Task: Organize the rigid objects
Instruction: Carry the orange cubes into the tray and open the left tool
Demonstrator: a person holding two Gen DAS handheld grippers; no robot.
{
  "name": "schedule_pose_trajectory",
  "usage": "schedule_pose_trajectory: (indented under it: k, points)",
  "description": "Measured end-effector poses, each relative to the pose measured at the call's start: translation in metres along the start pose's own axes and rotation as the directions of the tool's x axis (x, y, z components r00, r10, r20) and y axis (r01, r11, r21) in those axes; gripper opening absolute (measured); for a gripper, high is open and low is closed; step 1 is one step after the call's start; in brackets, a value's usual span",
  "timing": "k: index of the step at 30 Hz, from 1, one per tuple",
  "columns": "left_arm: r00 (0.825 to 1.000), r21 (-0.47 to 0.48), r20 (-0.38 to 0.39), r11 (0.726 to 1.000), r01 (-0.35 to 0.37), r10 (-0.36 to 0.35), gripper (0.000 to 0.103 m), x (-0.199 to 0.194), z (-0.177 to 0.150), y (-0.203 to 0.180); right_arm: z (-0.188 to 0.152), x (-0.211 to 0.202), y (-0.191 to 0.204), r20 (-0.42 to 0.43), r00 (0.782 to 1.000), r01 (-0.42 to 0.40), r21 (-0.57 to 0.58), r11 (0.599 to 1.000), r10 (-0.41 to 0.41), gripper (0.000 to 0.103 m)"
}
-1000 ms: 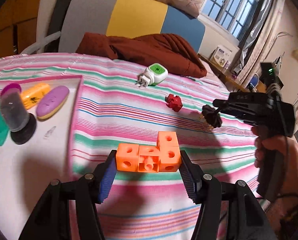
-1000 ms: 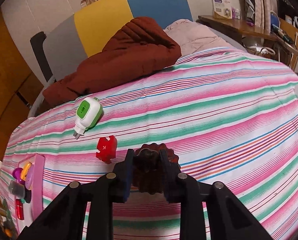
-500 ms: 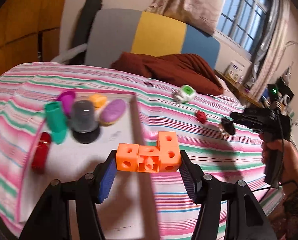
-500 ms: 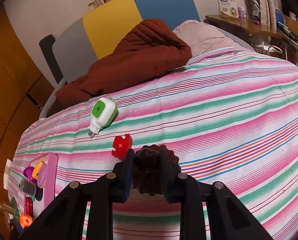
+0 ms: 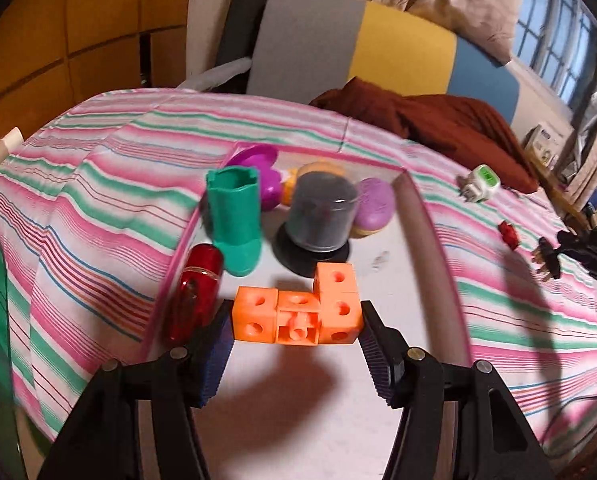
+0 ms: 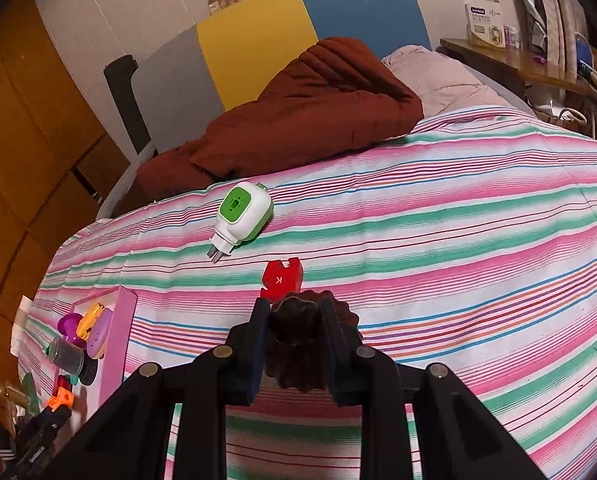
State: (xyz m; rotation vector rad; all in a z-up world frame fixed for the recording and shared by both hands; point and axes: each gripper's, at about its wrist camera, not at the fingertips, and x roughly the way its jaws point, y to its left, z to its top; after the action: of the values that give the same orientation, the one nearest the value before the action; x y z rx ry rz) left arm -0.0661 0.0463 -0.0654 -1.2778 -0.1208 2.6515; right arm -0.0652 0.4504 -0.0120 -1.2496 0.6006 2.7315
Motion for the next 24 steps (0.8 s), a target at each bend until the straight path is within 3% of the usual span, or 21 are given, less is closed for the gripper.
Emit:
schedule_pose_trajectory:
  k: [8,10,13,15,24]
  points:
    - [0.999,-0.006,-0.022,1.000,-0.029,0.028,0.061,0.016,0.009,0.004,0.000,0.002,0.001,-0.007,1.000,-0.001,-0.003,1.000,0.001,0.023]
    - [1.000,-0.021,-0.017,1.000,-0.022,0.022,0.066,0.017,0.011,0.006,0.000,0.002,0.001,-0.006,1.000,-0.003,-0.002,1.000,0.003,0.023]
    - [1.000,-0.020,0.013,1.000,-0.001,0.001,0.081,0.009,0.008,0.004,0.000,0.001,0.000,-0.003,1.000,-0.005,0.003,1.000,0.005,0.023]
    - [0.999,-0.008,0.036,1.000,-0.018,0.018,0.097,0.002,0.004,0.001,0.000,0.001,-0.001,-0.006,1.000,-0.013,0.009,1.000,0.013,0.023]
    - [0.993,0.060,0.109,0.997,-0.050,0.044,0.103,-0.032,-0.020,-0.011,-0.005,0.002,0.012,-0.032,0.993,-0.114,0.007,0.993,0.114,0.023]
